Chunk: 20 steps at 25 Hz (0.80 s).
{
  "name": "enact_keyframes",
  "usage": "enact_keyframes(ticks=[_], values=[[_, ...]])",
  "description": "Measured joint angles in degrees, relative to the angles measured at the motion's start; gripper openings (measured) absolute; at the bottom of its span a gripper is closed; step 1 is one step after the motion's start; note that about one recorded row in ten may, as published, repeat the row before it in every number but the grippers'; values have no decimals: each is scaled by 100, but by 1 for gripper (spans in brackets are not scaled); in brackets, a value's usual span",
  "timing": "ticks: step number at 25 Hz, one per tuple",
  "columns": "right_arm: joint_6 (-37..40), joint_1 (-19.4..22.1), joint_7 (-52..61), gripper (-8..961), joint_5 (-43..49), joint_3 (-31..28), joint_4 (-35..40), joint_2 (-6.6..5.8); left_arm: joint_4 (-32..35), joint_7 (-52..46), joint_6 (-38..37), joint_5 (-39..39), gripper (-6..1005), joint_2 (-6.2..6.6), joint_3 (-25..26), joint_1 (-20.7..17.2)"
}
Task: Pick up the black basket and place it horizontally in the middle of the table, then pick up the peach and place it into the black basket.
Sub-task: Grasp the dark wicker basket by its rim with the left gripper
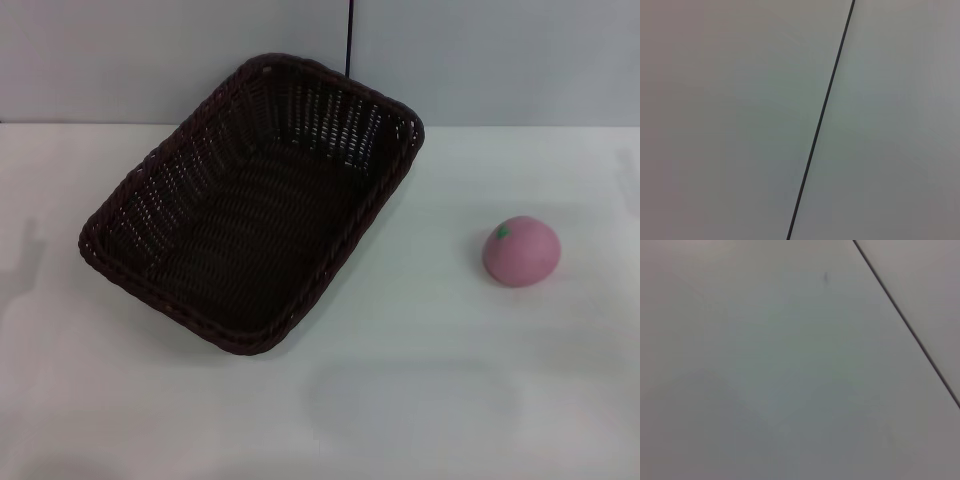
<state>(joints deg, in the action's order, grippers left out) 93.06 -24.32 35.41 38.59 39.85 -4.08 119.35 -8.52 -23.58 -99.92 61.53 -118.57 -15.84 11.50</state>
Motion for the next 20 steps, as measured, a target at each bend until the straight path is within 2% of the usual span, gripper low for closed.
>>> enact_keyframes(ticks=[16, 20], values=[[-95, -92, -8, 732, -43, -39, 337, -3, -18, 2, 24, 1, 819, -6, 24, -46], [-164, -82, -8, 732, -21, -27, 447, -16, 238, -410, 118, 197, 819, 37, -197, 5]])
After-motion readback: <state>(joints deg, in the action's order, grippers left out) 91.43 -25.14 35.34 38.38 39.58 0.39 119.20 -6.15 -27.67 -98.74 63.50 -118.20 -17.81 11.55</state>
